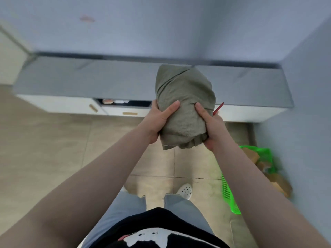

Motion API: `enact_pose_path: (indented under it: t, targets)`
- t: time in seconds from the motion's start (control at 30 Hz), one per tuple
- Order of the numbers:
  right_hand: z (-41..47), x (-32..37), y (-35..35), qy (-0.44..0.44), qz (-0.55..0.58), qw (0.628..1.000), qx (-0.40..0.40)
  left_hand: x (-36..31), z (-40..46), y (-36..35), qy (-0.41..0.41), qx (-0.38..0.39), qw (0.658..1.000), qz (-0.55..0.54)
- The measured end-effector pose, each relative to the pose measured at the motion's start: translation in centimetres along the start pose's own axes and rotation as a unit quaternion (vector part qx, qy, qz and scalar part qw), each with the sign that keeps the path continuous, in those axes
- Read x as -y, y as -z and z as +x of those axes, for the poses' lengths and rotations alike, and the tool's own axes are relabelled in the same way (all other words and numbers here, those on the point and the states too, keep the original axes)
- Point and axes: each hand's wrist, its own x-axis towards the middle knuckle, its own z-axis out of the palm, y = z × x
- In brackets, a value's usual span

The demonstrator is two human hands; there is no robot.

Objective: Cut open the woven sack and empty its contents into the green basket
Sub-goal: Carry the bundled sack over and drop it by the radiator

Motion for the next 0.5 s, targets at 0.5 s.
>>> enact_pose_path:
  t: [0.5]
  targets:
    - [-2.3, -21.0, -42.2, -0.174, -0.233, 0.921, 0.258, -0.5, -13.1, 44.0, -0.097, -0.233, 0.931, -0.263]
